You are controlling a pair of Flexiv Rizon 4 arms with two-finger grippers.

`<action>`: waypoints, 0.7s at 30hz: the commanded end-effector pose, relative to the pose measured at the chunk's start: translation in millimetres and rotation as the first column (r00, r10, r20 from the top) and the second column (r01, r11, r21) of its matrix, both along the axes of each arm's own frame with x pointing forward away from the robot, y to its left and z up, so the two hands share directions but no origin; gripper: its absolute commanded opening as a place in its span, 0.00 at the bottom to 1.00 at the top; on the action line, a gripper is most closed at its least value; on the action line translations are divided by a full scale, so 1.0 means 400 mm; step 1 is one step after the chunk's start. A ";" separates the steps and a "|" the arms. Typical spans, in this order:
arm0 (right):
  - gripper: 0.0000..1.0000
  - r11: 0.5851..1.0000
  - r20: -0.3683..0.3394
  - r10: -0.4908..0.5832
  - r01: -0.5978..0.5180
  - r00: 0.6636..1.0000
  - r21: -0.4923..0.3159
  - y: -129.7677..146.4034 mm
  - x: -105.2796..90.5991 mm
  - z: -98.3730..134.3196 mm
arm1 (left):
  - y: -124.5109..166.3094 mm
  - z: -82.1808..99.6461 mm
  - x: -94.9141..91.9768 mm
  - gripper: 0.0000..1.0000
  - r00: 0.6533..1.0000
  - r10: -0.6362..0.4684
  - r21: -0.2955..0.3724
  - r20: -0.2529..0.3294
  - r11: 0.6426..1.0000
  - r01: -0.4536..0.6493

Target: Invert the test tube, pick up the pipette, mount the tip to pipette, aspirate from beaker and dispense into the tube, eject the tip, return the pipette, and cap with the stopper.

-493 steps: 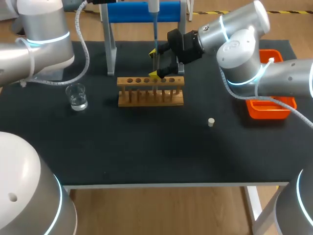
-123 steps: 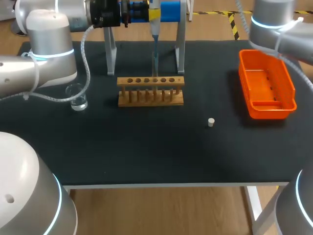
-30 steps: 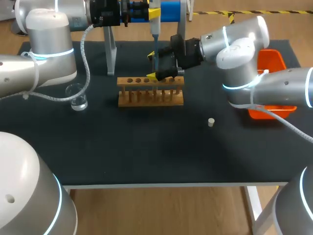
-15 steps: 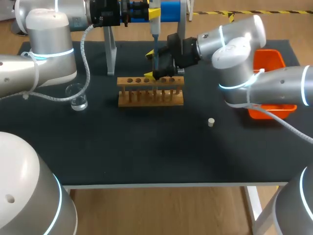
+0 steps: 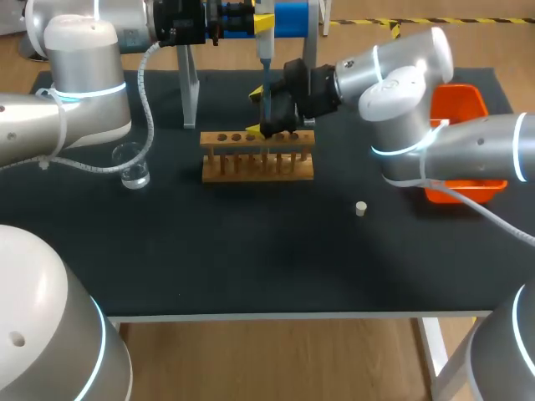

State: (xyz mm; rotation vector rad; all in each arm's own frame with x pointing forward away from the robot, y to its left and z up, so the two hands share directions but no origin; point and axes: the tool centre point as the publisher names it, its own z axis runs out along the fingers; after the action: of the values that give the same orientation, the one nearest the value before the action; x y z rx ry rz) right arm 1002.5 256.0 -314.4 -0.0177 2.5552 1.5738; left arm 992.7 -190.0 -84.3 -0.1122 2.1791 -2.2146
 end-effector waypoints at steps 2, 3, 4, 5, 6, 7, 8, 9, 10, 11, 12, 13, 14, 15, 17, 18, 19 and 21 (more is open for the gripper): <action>1.00 1.000 0.000 -0.001 0.001 1.000 -0.003 -0.002 -0.003 0.002 | 0.002 0.001 0.002 0.00 1.000 -0.004 0.001 0.000 1.000 0.004; 1.00 1.000 0.000 -0.001 0.001 1.000 -0.003 -0.002 -0.003 0.002 | 0.002 0.001 0.002 0.00 1.000 -0.004 0.001 0.000 1.000 0.004; 1.00 1.000 0.000 -0.001 0.001 1.000 -0.003 -0.002 -0.003 0.002 | 0.002 0.001 0.002 0.00 1.000 -0.004 0.001 0.000 1.000 0.004; 1.00 1.000 0.000 -0.001 0.001 1.000 -0.003 -0.002 -0.003 0.002 | 0.002 0.001 0.002 0.00 1.000 -0.004 0.001 0.000 1.000 0.004; 1.00 1.000 0.000 -0.001 0.001 1.000 -0.003 -0.002 -0.003 0.002 | 0.002 0.001 0.002 0.00 1.000 -0.004 0.001 0.000 1.000 0.004; 1.00 1.000 0.000 -0.001 0.001 1.000 -0.003 -0.002 -0.003 0.002 | 0.001 0.003 0.001 0.00 1.000 -0.003 0.003 0.000 1.000 0.003; 1.00 1.000 0.000 -0.001 0.001 1.000 -0.003 -0.002 -0.003 0.002 | 0.000 0.005 -0.001 0.00 1.000 -0.003 0.005 0.001 1.000 0.003; 1.00 1.000 0.000 -0.001 0.001 1.000 -0.003 -0.002 -0.003 0.002 | 0.000 0.008 -0.002 0.00 1.000 -0.002 0.006 0.002 1.000 0.002; 1.00 1.000 0.000 -0.001 0.001 1.000 -0.003 -0.002 -0.003 0.002 | 0.000 0.010 -0.003 0.00 1.000 -0.002 0.007 0.004 1.000 0.002; 1.00 1.000 0.000 -0.001 0.001 1.000 -0.003 -0.002 -0.003 0.002 | 0.000 0.012 -0.005 0.00 1.000 -0.001 0.008 0.006 1.000 0.001; 1.00 1.000 0.000 -0.001 0.001 1.000 -0.003 -0.002 -0.003 0.002 | -0.001 0.014 -0.006 0.00 1.000 -0.001 0.009 0.007 1.000 0.001; 1.00 1.000 0.000 -0.001 0.001 1.000 -0.003 -0.002 -0.003 0.002 | -0.001 0.017 -0.007 0.00 1.000 0.000 0.010 0.008 1.000 0.000; 1.00 1.000 0.000 -0.001 0.001 1.000 -0.003 -0.002 -0.003 0.002 | -0.002 0.019 -0.008 0.00 1.000 0.000 0.012 0.010 1.000 0.000; 1.00 1.000 0.000 -0.001 0.001 1.000 -0.003 -0.002 -0.003 0.002 | -0.003 0.021 -0.009 0.00 1.000 0.000 0.013 0.011 1.000 0.000; 1.00 1.000 0.000 -0.001 0.001 1.000 -0.003 -0.002 -0.003 0.002 | -0.005 0.026 -0.011 0.00 1.000 0.001 0.016 0.014 1.000 -0.001; 1.00 1.000 0.000 -0.001 0.001 1.000 -0.003 -0.002 -0.003 0.002 | -0.007 0.028 -0.011 0.00 1.000 0.000 0.017 0.017 1.000 0.000; 1.00 1.000 0.000 -0.001 0.001 1.000 -0.003 -0.002 -0.003 0.002 | -0.008 0.030 -0.012 0.00 1.000 0.000 0.019 0.018 1.000 0.000; 1.00 1.000 0.000 -0.001 0.001 1.000 -0.003 -0.002 -0.003 0.002 | -0.010 0.034 -0.012 0.00 1.000 0.000 0.021 0.020 1.000 0.000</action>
State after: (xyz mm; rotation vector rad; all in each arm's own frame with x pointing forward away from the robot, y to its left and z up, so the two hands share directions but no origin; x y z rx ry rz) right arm 1001.5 256.3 -314.4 -0.0149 2.5540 1.5718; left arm 988.8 -193.5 -74.0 -0.0852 2.1852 -2.1903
